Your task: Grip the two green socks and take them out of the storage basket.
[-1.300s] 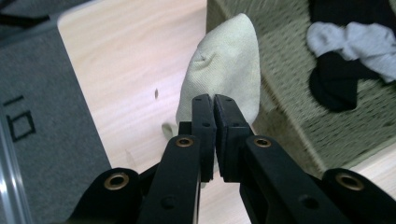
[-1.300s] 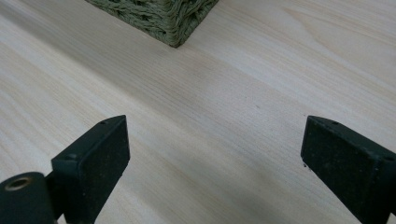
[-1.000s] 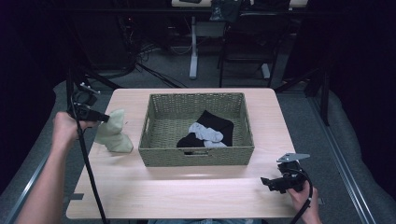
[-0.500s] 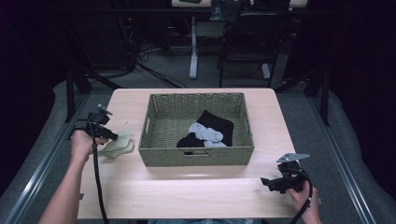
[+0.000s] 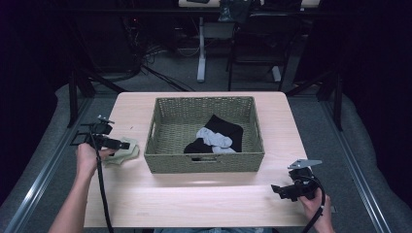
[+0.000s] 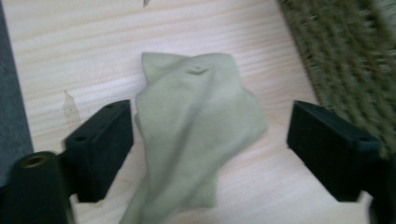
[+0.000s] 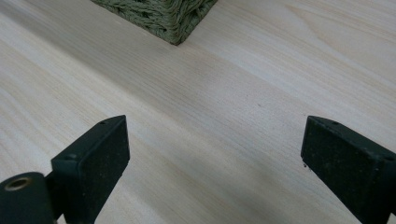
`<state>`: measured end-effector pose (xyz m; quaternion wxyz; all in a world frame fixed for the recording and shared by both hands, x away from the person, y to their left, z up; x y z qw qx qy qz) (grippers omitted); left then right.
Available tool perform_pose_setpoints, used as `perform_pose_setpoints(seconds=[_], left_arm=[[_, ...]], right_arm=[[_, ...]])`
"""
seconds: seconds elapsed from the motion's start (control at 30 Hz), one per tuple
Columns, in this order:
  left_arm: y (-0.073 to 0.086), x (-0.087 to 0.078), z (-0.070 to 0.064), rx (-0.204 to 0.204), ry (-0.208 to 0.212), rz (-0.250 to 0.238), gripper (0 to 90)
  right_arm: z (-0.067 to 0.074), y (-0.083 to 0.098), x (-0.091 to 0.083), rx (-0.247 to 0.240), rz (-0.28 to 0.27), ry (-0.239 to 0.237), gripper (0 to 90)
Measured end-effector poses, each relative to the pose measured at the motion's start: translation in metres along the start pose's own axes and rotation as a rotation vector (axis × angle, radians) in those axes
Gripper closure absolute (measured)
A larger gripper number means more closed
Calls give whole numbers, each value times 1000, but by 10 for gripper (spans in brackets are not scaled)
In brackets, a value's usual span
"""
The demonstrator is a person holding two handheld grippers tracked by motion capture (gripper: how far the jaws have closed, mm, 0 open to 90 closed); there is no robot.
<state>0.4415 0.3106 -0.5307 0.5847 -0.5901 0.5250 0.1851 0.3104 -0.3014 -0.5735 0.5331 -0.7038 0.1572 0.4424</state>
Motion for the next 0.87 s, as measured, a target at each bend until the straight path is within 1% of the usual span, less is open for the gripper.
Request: perform_pose_setpoints(seconds=[0.03, 0.1, 0.13, 0.17, 0.23, 0.3, 0.37, 0.43, 0.5, 0.53, 0.57, 0.6, 0.63, 0.67, 0.7, 0.8, 0.87], left_arm=[[2, -5, -4, 6, 3, -20, 123], [8, -13, -13, 16, 5, -55, 39], [12, -17, -17, 24, 7, -63, 1], [17, -21, -22, 32, 9, -86, 2], [27, -28, -30, 49, 4, -99, 0], [39, -35, -37, 57, 7, -126, 0], [51, -38, -44, 64, 1, -140, 0], [63, -38, -49, 71, 1, -134, 0], [74, -36, -54, 79, -15, -136, 0], [79, -35, -55, 81, -18, -128, 0], [83, -33, -56, 76, -30, -145, 0], [87, -32, -57, 84, -46, -152, 0], [90, -31, -60, 92, -60, -146, 0], [92, -30, -61, 102, -72, -136, 0], [93, -30, -62, 116, -85, -140, 0], [93, -30, -60, 99, -83, -167, 0], [93, -30, -58, 94, -92, -175, 0]], right_arm=[[0, 0, 0, -1, 0, 1, 73], [0, 0, 0, -1, 1, 0, 73], [0, 0, 0, -1, 1, 0, 73], [0, 0, 0, -1, 1, 0, 73], [0, 0, -1, -2, 1, 3, 73], [0, 0, 0, -3, 2, 0, 73], [0, 0, 0, -5, 3, 2, 73], [1, 0, -1, -2, -1, 2, 73], [1, 0, 0, -5, 3, 0, 74], [0, 0, 0, -7, 5, 2, 74], [0, 0, 0, -11, 9, 3, 74], [1, 0, 0, -10, 8, -1, 74], [0, 0, 0, -11, 9, 2, 75], [0, 0, 0, -12, 9, 1, 75], [0, 0, 0, -11, 8, 1, 75], [0, 0, 0, -8, 7, -2, 75], [0, -1, 0, -8, 5, -3, 75]])
Point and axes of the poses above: each handheld gripper's, and its own axes: x roughly forward along the jaws, y roughly out of its underside, z roughly to its left, the point moved 3 cm from there along x, roughly forward along the jaws, and after that the axes turned 8 degrees about y, right-handed, at the moved point
